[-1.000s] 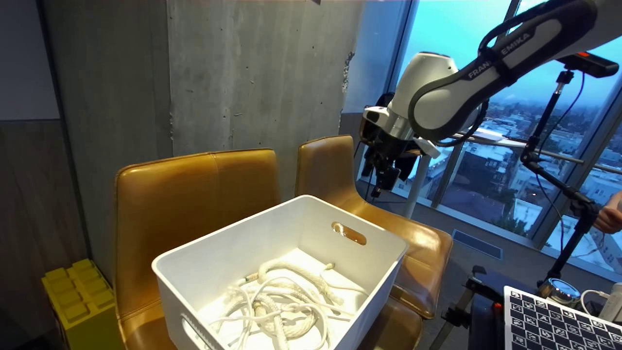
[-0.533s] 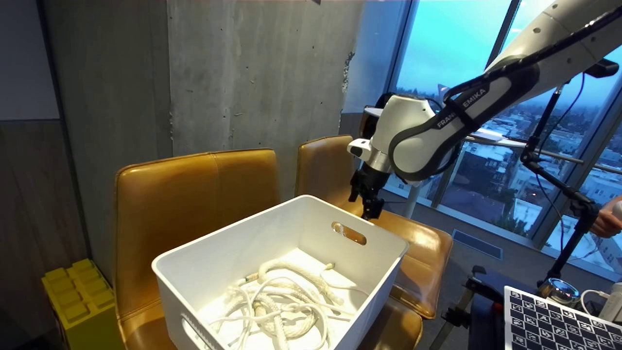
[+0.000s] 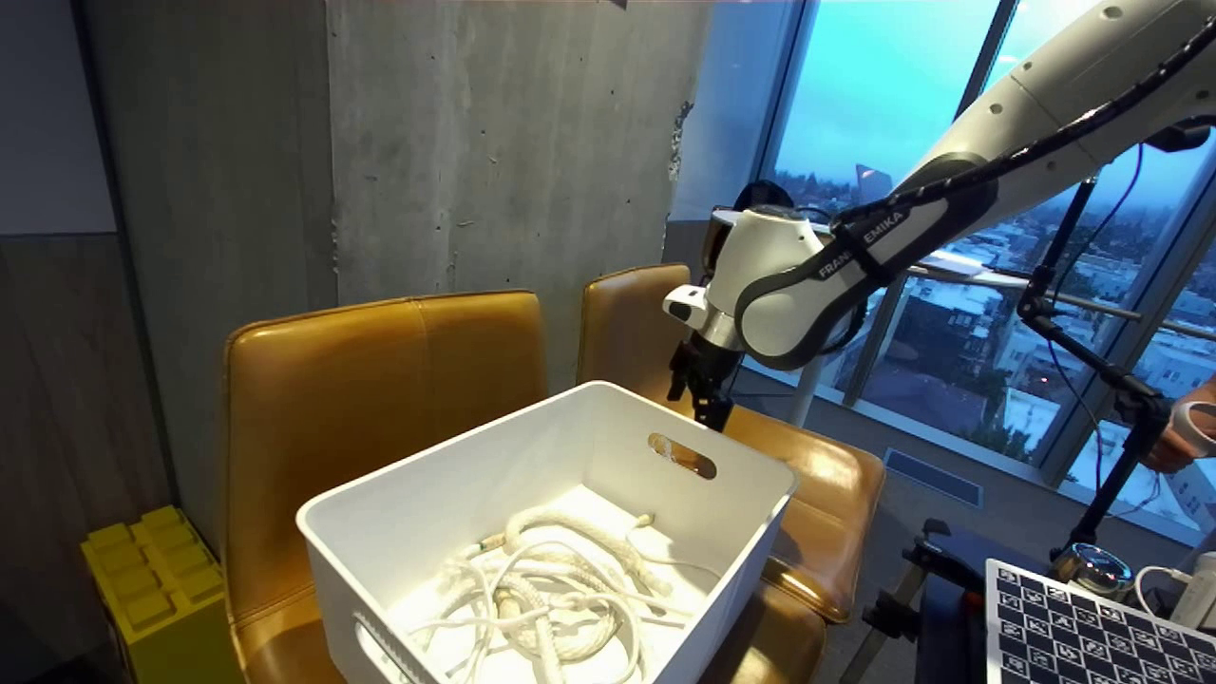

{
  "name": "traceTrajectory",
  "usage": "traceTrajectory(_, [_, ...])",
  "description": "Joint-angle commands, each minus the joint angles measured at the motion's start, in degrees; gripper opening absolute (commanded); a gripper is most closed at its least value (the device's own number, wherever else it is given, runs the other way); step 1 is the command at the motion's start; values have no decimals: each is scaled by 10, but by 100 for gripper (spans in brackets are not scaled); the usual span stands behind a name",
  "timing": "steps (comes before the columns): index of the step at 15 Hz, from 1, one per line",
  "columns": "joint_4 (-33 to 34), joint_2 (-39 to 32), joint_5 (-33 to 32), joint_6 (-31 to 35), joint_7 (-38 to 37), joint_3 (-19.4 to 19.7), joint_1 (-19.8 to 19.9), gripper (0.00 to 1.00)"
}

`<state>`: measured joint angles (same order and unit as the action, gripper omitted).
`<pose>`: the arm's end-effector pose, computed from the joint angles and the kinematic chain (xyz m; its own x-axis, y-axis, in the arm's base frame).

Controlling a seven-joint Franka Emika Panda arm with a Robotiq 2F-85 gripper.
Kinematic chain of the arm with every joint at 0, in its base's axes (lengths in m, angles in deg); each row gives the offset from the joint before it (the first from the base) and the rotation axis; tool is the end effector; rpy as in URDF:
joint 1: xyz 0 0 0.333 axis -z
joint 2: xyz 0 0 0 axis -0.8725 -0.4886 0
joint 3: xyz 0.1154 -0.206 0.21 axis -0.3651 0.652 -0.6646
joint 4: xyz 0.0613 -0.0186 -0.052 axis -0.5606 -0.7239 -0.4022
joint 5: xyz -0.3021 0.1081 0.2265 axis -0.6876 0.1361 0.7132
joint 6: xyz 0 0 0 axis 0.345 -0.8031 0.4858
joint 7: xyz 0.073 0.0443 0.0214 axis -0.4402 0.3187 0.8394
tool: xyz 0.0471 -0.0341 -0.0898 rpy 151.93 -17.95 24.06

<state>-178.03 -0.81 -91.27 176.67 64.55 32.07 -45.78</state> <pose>0.6699 -0.1648 0.1248 0.6023 0.7981 0.0165 0.7729 -0.5882 0.2378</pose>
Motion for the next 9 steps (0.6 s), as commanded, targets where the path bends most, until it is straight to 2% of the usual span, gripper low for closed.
traceTrajectory(1, [64,-48,-5,-20,19,-2,13,100])
traceTrajectory(9, [178,-133,-8,-70,24,10,3,100])
